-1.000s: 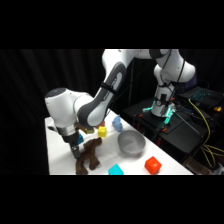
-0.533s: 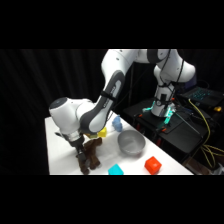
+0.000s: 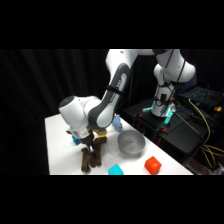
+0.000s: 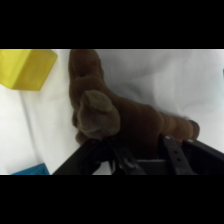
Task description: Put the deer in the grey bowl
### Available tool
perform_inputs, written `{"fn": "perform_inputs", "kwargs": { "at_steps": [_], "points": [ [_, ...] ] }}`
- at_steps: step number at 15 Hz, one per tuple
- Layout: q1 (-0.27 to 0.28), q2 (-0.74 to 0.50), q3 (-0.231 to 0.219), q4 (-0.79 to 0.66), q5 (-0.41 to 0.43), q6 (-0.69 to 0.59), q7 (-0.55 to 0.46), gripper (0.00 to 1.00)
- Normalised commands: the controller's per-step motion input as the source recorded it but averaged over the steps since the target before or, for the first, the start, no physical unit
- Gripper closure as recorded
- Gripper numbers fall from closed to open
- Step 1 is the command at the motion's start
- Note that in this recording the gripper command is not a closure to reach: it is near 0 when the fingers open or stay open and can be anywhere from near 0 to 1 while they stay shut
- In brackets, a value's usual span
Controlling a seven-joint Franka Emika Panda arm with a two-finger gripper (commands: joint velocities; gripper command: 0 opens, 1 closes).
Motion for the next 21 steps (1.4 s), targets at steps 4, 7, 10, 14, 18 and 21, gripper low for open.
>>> {"fn": "perform_inputs", "kwargs": {
  "at_steps": [4,7,10,14,18,21],
  "points": [
    [-0.022,-0.35,0.02,-0.24,0.063,-0.13,-0.02,0.58],
    [-0.079,-0.54,-0.013,-0.24,0.049,-0.34,-0.07,0.58],
    [-0.12,-0.64,-0.04,-0.24,0.048,-0.42,-0.11,0.58],
    [-0.037,-0.63,-0.043,-0.34,0.015,-0.28,-0.03,0.58],
    [0.09,-0.66,0.044,-0.69,0.079,0.03,0.1,0.58],
    [0.151,-0.71,0.073,-0.87,0.068,0.29,0.22,0.58]
  ]
}}
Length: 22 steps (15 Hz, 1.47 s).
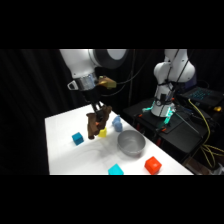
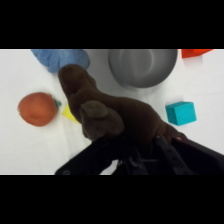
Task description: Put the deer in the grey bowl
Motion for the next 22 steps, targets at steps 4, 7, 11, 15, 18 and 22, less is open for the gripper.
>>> {"fn": "perform_inputs", "kwargs": {
  "at_steps": [4,7,11,15,18,22],
  "points": [
    [0.093,-0.58,0.062,-0.79,0.04,0.37,0.21,0.58],
    [0.041,-0.4,0.064,-0.67,0.054,0.49,0.1,0.58],
    [0.024,-0.21,0.065,-0.47,0.146,0.52,-0.02,0.58],
    [0.02,-0.09,0.059,-0.33,0.216,0.42,-0.12,0.58],
    [0.027,-0.01,0.067,-0.18,0.234,0.3,-0.2,0.58],
    [0.006,0.05,0.054,-0.02,0.252,0.15,-0.27,0.0]
  ]
}}
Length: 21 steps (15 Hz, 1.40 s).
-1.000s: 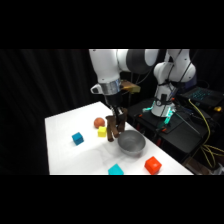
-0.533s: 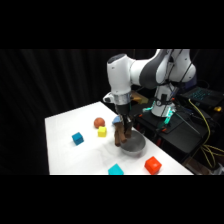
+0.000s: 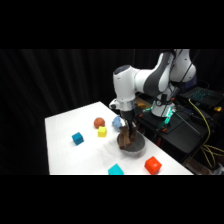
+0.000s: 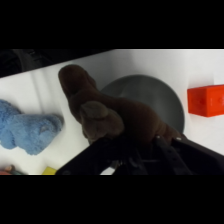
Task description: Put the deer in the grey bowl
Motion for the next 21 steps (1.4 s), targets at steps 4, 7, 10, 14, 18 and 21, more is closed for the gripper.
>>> {"fn": "perform_inputs", "kwargs": {
  "at_steps": [4,7,10,14,18,21],
  "points": [
    [-0.027,0.0,0.038,0.06,0.215,0.01,-0.29,0.0],
    [-0.056,-0.05,0.012,0.1,0.15,-0.1,-0.28,0.0],
    [-0.071,-0.12,-0.04,0.12,-0.018,-0.24,-0.18,0.0],
    [-0.119,-0.34,-0.149,0.16,-0.326,-0.53,0.05,0.0],
    [-0.138,-0.47,-0.124,0.26,-0.311,-0.65,0.2,0.0],
    [-0.118,-0.33,-0.065,0.31,-0.121,-0.43,0.12,0.0]
  ]
}}
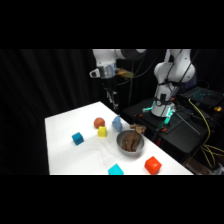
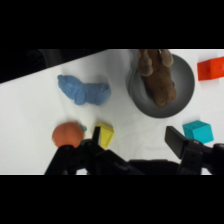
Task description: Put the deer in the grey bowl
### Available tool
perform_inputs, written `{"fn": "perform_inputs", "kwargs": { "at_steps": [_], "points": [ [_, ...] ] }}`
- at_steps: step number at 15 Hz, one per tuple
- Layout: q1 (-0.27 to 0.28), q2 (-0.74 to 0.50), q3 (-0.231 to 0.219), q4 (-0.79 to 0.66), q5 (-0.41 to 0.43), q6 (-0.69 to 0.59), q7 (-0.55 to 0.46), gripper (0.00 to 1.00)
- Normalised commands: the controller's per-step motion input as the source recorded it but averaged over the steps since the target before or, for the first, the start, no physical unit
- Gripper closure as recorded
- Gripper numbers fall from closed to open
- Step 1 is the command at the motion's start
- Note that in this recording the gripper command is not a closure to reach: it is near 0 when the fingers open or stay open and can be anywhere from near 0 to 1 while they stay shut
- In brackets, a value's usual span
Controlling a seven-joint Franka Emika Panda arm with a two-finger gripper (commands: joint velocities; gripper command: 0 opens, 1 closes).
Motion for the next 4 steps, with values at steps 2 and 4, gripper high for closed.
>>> {"fn": "perform_inputs", "kwargs": {
  "at_steps": [2,4],
  "points": [
    [-0.071,-0.18,-0.03,0.29,-0.011,-0.32,0.11,0.0],
    [-0.041,-0.09,-0.002,0.25,0.001,-0.2,0.14,0.0]
  ]
}}
